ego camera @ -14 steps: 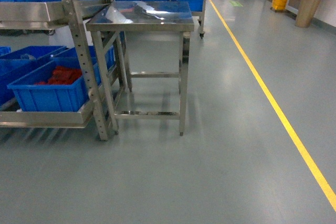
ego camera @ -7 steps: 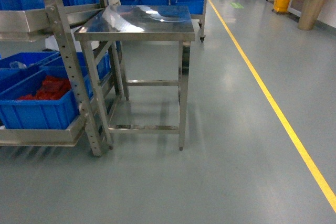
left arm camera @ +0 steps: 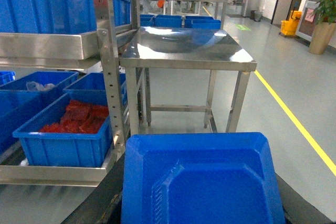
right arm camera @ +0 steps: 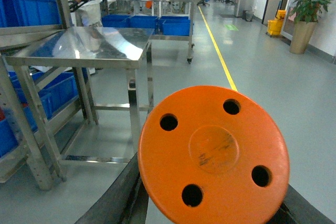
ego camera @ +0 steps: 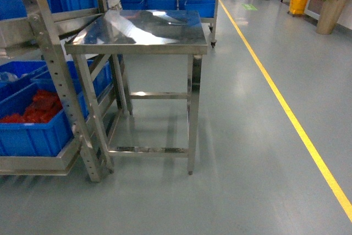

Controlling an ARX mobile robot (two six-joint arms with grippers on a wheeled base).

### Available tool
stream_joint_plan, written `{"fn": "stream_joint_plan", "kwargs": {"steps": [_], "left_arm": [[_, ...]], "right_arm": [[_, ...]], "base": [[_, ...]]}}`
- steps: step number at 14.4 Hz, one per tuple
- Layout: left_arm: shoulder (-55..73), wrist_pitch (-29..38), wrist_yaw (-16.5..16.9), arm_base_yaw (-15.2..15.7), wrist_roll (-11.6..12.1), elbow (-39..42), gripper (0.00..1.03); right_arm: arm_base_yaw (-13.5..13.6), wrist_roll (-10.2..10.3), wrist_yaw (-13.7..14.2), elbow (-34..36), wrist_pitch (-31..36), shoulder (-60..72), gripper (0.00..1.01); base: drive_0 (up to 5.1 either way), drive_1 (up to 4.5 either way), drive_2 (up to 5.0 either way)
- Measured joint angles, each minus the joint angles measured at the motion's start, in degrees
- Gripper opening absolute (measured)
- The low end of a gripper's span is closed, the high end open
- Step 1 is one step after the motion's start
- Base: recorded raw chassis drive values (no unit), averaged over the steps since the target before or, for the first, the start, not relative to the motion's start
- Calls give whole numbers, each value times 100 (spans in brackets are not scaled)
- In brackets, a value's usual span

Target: Sort blue parts and orange caps into right shelf containers

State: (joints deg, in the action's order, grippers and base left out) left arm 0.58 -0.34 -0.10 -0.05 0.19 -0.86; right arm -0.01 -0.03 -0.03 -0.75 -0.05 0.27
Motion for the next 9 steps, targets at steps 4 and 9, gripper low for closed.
{"fn": "stream_joint_plan", "kwargs": {"steps": [4, 9], "left_arm": [[0, -2, 9, 0, 0, 0, 43], [0, -4, 0, 0, 0, 0, 43]], "right_arm": [[0, 2, 2, 0, -26, 0, 42], [0, 2, 0, 0, -13, 0, 42]], "base": [[-3, 430, -436], [2, 435, -431]]}}
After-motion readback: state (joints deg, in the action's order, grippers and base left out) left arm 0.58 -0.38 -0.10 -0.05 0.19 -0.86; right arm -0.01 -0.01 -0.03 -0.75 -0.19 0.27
